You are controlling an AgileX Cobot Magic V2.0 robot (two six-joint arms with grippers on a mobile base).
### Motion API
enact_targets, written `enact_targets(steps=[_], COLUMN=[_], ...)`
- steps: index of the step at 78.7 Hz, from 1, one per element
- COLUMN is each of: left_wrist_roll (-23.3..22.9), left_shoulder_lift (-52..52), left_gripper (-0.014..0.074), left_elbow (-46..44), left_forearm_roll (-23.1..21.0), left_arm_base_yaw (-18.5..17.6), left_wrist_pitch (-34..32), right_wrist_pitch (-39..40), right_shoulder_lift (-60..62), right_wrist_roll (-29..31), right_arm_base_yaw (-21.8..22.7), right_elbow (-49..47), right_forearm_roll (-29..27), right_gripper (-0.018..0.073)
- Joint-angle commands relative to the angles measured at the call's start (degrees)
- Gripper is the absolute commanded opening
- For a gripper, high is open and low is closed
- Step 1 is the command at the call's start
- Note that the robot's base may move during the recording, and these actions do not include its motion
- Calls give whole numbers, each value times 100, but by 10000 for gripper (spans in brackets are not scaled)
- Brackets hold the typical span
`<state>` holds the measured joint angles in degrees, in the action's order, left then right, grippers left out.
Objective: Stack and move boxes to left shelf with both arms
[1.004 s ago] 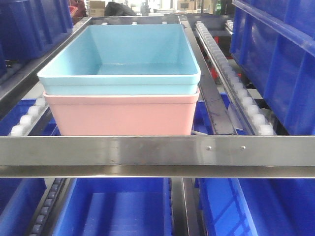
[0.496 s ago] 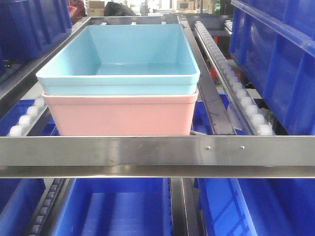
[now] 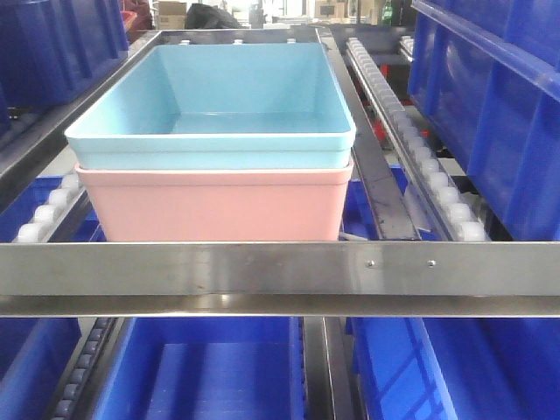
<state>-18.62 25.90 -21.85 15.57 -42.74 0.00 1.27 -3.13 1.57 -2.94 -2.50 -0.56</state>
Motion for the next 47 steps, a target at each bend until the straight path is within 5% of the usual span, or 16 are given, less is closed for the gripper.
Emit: enact_targets(steps=[1,47], left_wrist_roll=[16,16], left_shoulder_lift=[12,12], left_gripper=[-1,-1], left_elbow=[-177,-174], left_forearm_roll=[4,4], left_arm_base_yaw=[-50,-50], left_wrist_pitch=[-515,-515], right_wrist_pitch=[601,672], right_shoulder_lift=[306,485], right_wrist_roll=[119,-44], right_arm_base_yaw=[68,68], right_elbow=[88,289], right_forearm_roll=[-27,-27], right_gripper=[52,52])
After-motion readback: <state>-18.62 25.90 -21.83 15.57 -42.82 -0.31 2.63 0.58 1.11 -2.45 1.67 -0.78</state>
